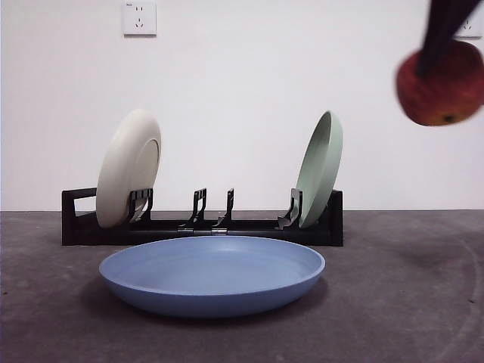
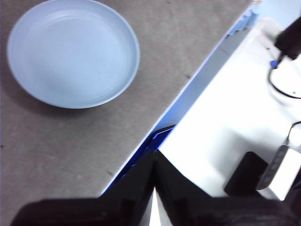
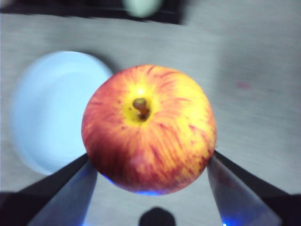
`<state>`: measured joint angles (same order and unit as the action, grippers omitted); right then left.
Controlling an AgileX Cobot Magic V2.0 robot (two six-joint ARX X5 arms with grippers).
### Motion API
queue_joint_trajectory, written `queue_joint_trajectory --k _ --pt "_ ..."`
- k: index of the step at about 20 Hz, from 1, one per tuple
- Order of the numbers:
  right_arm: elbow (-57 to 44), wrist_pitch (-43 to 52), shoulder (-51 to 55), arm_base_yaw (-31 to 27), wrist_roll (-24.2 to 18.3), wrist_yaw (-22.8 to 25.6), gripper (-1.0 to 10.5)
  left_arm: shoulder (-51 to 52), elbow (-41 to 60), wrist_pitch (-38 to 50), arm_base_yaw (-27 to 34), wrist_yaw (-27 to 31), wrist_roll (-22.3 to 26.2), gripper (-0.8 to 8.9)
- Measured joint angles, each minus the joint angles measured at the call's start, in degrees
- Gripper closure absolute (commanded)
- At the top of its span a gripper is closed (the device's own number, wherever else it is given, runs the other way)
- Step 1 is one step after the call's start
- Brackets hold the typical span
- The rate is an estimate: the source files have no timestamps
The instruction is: Take the blue plate from the plate rack,put the plate on the table,take the apple from the table,put the apple in the plate
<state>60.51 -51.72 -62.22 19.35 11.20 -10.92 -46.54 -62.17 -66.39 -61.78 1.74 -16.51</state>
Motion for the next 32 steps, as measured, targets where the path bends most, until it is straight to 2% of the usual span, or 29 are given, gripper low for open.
queue_joint_trajectory --k 4,6,8,10,12,15,19,29,30,32 --pt "0.0 7.96 -4.33 11.52 5.86 0.48 9.6 0.7 0.0 -4.11 0.0 5.49 1.42 8.19" --pt "0.0 13.88 -8.61 17.29 6.91 2.16 9.6 0.66 0.0 -7.13 0.0 9.97 2.1 8.19" --pt "0.0 19.21 -13.86 22.4 6.25 4.66 9.6 0.68 0.0 -9.31 0.0 13.05 2.4 8.18" --pt "0.0 24.79 -19.12 27.32 3.76 9.14 9.6 0.83 0.0 -9.25 0.0 13.14 2.4 8.19" --pt "0.0 30.56 -23.56 30.69 1.57 10.49 9.6 1.05 0.0 -9.22 0.0 13.14 2.4 8.19" --pt "0.0 36.33 -28.7 32.81 0.79 11.3 9.6 1.31 0.0 -9.25 0.0 13.14 2.4 8.18" --pt "0.0 37.83 -34.45 32.63 0.79 14.38 9.6 2.27 0.0 -9.25 0.0 13.14 2.4 8.19" --pt "0.13 41.51 -40.06 32.72 2.27 14.58 9.4 4.48 0.0 -9.25 0.0 13.14 2.58 8.19" --pt "0.13 41.53 -40.09 32.72 2.62 14.58 9.3 4.59 0.0 -9.25 0.0 13.14 2.58 8.19" --pt "0.13 41.53 -40.09 32.76 2.99 14.6 7.9 4.68 0.0 -9.25 0.0 13.14 2.58 8.18"
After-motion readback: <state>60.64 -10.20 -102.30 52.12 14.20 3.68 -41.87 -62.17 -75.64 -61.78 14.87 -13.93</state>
